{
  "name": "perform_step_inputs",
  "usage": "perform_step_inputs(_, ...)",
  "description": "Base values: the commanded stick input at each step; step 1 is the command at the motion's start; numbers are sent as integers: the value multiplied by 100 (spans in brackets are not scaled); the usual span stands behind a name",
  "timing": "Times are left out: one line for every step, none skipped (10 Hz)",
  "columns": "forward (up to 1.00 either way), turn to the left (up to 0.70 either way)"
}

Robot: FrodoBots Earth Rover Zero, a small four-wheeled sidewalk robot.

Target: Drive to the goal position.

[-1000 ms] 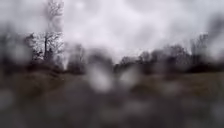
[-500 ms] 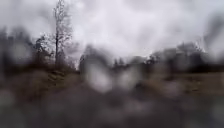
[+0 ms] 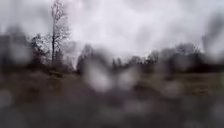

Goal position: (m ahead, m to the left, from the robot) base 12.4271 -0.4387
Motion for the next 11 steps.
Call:
perform_step_inputs(100, 40)
perform_step_inputs(100, 40)
perform_step_inputs(100, 7)
perform_step_inputs(100, 0)
perform_step_inputs(100, 0)
perform_step_inputs(100, 0)
perform_step_inputs(100, 0)
perform_step_inputs(100, 0)
perform_step_inputs(100, 0)
perform_step_inputs(100, 0)
perform_step_inputs(100, 0)
